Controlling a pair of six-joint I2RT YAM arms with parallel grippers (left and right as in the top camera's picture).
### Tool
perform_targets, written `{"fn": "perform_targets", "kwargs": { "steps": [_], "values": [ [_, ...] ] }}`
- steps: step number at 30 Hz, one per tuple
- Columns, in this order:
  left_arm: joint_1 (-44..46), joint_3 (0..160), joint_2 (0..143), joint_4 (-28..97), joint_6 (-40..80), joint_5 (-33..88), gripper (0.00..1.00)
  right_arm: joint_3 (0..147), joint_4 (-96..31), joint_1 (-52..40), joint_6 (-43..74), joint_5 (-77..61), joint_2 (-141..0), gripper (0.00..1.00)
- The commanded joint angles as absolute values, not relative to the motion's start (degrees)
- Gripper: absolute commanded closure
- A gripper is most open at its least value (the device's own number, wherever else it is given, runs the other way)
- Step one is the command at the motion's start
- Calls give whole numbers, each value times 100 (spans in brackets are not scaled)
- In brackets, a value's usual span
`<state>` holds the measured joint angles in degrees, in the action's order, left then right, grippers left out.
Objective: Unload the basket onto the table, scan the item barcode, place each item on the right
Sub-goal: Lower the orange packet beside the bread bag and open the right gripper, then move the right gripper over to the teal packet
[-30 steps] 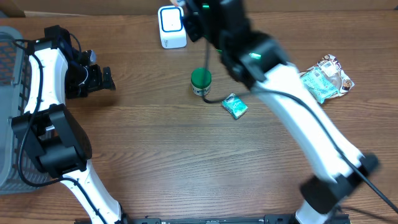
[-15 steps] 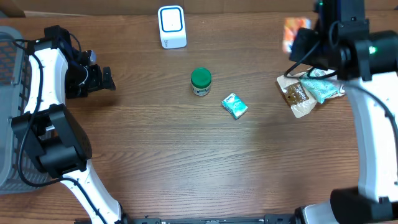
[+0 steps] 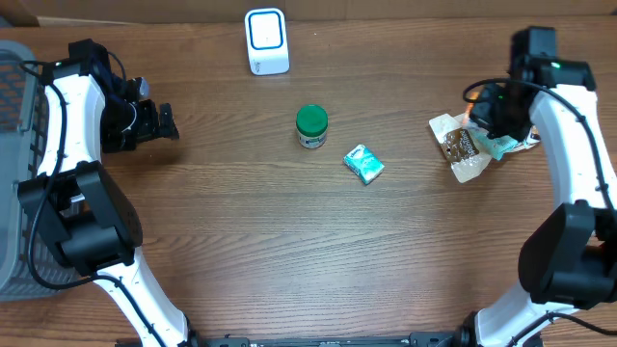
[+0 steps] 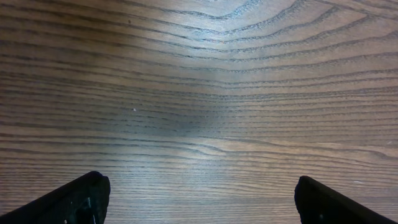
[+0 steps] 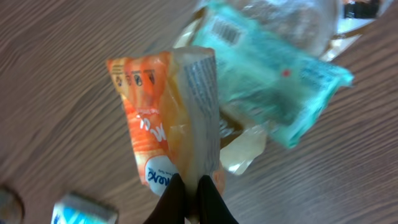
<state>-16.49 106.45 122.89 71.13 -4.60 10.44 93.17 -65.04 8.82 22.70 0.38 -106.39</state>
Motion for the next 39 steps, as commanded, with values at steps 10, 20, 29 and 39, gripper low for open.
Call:
{"fn": "perform_targets", "kwargs": {
  "steps": [10,20,29,39],
  "values": [
    [-1643,10698,12213,7111,-471,1046,0,8582,-5704,1739,2718,-480,-10753,51],
    [-1643,10698,12213,7111,-471,1046,1,9494,-6661,1673,2099,-958,-10737,47],
    [-1643,10698,12213,7111,-471,1046,0,10809,-7756,836,1267,-1619,-10737,46],
    [-1643,10698,12213,7111,-471,1046,1,10147,-7345,-436,847,-1597,-10750,47]
  ]
}}
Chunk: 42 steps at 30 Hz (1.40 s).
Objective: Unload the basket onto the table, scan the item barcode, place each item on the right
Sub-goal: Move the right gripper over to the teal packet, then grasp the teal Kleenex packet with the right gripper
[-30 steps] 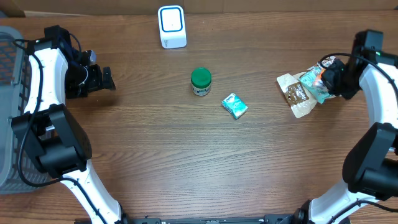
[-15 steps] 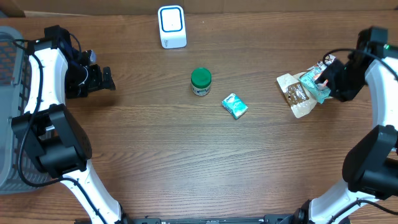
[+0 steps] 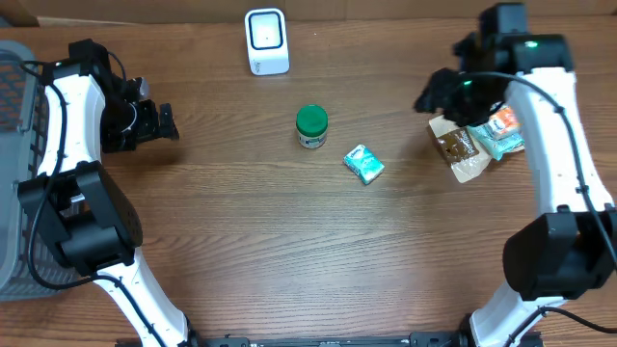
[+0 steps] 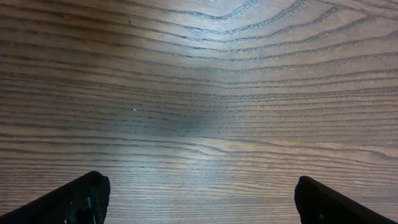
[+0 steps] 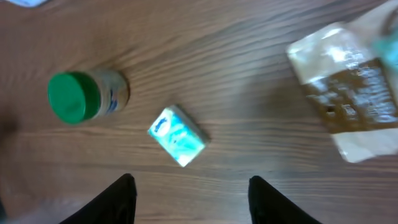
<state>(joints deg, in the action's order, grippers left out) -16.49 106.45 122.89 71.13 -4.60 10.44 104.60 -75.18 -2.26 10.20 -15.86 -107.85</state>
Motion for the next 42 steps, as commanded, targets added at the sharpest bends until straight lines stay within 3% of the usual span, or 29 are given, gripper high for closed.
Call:
{"fn": "perform_targets", "kwargs": {
  "steps": [1,18,33,42],
  "values": [
    [-1643,10698,12213,7111,-471,1046,0,9998,-7229,-510,847,-1599,-10750,48],
    [-1643,10698,12213,7111,-471,1046,0,8012,-5433,-1232,720,-1896,-10805,53],
    [-1643,10698,12213,7111,-471,1046,0,7800,-4932,-1219,694,-1505,-11611,55],
    [-1643,10698,12213,7111,-471,1046,0,7802,-5172,-1227,694,-1774,-11614,73]
  ]
}}
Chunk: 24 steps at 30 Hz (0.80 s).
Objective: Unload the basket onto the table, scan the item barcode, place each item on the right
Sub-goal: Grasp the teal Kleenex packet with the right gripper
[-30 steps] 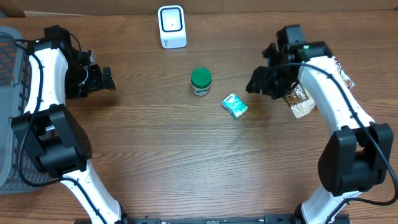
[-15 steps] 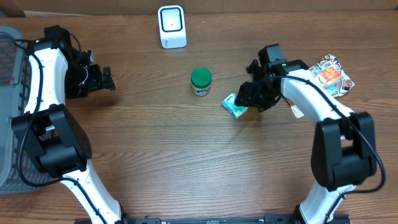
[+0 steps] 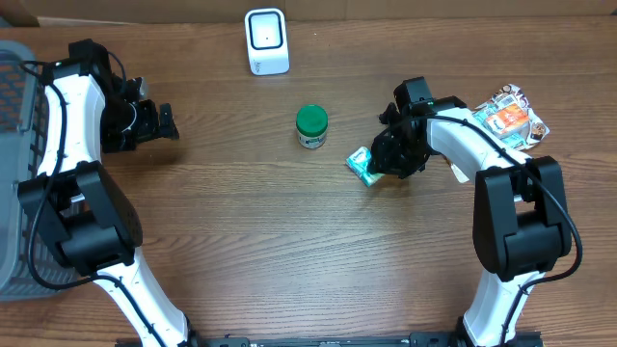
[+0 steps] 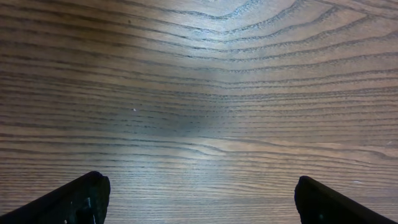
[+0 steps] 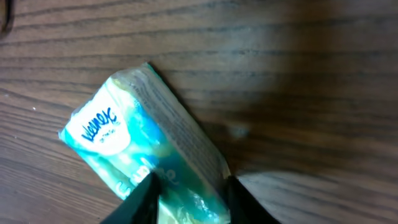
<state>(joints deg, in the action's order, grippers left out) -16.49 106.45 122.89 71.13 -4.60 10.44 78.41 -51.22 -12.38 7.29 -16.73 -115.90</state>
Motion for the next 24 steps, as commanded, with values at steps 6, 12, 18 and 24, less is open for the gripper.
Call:
{"fn": "perform_targets", "kwargs": {
  "steps": [6,12,18,24],
  "values": [
    [-1643,10698,12213,7111,-471,1048,0,7802,-5284,-1232,698,-2038,-11611,83],
    [-1643,10698,12213,7111,-471,1048,0,7815,-5380,-1232,705,-2401,-11605,96],
    [-1643,10698,12213,7111,-471,1046,0,8134,-5669,-1225,718,-3179,-11520,96],
    [-1643,10698,12213,7111,-471,1046,0,8643,-5999,-1219,696,-4381,-11222,96]
  ]
}}
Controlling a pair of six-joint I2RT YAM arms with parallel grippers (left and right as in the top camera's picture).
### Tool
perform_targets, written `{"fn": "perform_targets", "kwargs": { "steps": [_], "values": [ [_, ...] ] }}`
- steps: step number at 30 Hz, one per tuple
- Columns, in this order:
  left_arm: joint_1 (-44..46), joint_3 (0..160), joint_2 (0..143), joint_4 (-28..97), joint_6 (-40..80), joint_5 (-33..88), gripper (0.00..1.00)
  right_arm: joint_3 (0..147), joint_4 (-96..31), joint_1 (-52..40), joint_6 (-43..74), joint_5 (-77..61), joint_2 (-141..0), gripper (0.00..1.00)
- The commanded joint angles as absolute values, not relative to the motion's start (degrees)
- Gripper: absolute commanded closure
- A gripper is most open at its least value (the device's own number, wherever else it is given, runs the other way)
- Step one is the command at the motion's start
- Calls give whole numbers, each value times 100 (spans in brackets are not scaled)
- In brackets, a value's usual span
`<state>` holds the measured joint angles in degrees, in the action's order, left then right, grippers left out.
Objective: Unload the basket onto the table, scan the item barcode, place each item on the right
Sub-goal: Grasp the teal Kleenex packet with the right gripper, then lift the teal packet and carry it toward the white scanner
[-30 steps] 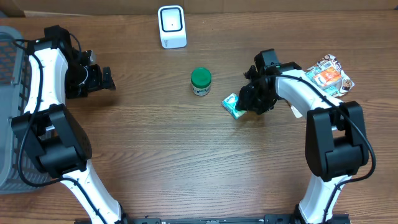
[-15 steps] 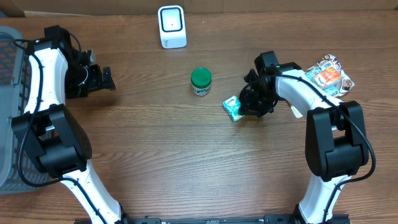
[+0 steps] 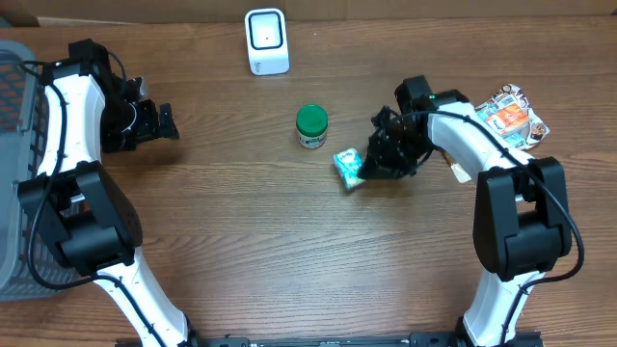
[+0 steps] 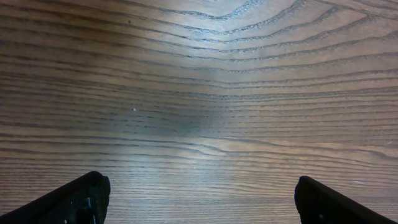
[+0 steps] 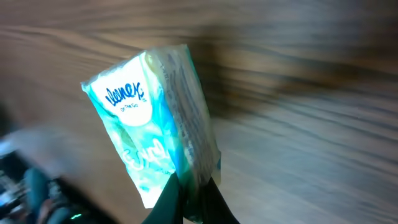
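My right gripper (image 5: 194, 198) is shut on one end of a teal Kleenex tissue pack (image 5: 151, 122), which hangs lifted above the table; from overhead the tissue pack (image 3: 348, 167) shows just left of the right gripper (image 3: 371, 166). The white barcode scanner (image 3: 266, 40) stands at the table's far edge. My left gripper (image 4: 200, 199) is open over bare wood at the left, nothing between its fingers; overhead it is the left gripper (image 3: 166, 123).
A green-lidded jar (image 3: 311, 126) stands between the scanner and the tissue pack. A pile of snack packets (image 3: 506, 113) lies at the right. A grey basket (image 3: 17, 164) sits at the left edge.
My right gripper has shut on the tissue pack and lifted it off the table, shifting it slightly left and turning it. The left arm has not moved.
My right gripper held an orange snack packet over the pile at the right. Then it was open and empty, left of the pile. Then it was down around the tissue pack on the table, and now it holds the pack raised. The left gripper stayed open throughout.
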<state>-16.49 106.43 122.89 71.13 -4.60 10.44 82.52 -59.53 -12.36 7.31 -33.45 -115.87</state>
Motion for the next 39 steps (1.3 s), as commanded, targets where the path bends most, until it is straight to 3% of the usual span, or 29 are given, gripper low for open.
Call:
{"fn": "perform_targets", "kwargs": {
  "steps": [1,8,14,25,39],
  "values": [
    [-1643,10698,12213,7111,-471,1046,0,8713,-6003,-1216,696,-4744,-11155,96],
    [-1643,10698,12213,7111,-471,1048,0,8829,-5218,-1216,803,-7773,-10871,96],
    [-1643,10698,12213,7111,-471,1048,0,8827,-3962,-1216,2023,-8991,-10871,96],
    [-1643,10698,12213,7111,-471,1046,0,8827,-1616,-1216,4759,-8941,-10868,96],
    [-1643,10698,12213,7111,-471,1046,0,8827,-1470,-1245,4786,-7435,-10868,96]
  ]
}}
